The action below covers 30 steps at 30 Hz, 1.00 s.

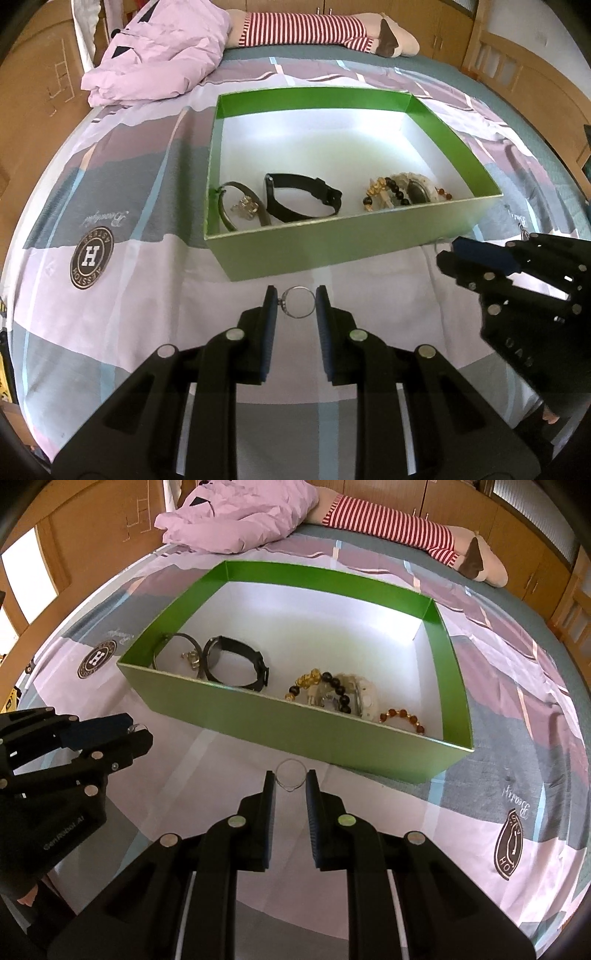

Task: Organize jewelry
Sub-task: 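Carry the ring with the left tool into the green box while the right drops its ring there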

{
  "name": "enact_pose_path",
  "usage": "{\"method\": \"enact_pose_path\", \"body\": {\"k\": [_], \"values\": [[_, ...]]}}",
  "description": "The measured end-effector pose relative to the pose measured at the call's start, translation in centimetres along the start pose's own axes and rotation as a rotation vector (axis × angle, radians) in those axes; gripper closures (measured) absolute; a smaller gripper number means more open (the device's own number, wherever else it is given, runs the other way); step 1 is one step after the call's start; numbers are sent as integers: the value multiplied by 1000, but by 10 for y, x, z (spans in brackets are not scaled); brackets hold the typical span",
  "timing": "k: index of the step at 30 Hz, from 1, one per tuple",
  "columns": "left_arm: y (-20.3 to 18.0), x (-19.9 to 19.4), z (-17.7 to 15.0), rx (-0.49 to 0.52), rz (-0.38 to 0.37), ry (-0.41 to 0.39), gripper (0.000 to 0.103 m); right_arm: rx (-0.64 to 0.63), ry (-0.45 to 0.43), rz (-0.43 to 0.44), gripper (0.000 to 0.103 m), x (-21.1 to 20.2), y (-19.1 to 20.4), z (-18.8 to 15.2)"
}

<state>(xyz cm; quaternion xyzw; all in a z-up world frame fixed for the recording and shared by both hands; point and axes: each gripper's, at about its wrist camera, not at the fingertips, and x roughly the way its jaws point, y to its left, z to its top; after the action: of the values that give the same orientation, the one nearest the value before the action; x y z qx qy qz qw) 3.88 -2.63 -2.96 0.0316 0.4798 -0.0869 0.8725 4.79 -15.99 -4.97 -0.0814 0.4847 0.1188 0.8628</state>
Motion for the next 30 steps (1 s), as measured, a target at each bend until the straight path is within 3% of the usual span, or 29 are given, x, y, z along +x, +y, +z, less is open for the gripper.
{"method": "enact_pose_path", "body": {"k": [7,11,18,30], "values": [[8,-23,27,-28,12,-125,82,29,-57,10,87,-18,-12,10],[11,-28,54,-37,22,-186,82,81,-159,31,87,-42,-26,22],[15,-5,81,-74,17,-160,82,139,-249,23,87,-42,-40,47],[11,23,85,-79,33,-128,82,183,-177,-51,87,11,-52,56]]}}
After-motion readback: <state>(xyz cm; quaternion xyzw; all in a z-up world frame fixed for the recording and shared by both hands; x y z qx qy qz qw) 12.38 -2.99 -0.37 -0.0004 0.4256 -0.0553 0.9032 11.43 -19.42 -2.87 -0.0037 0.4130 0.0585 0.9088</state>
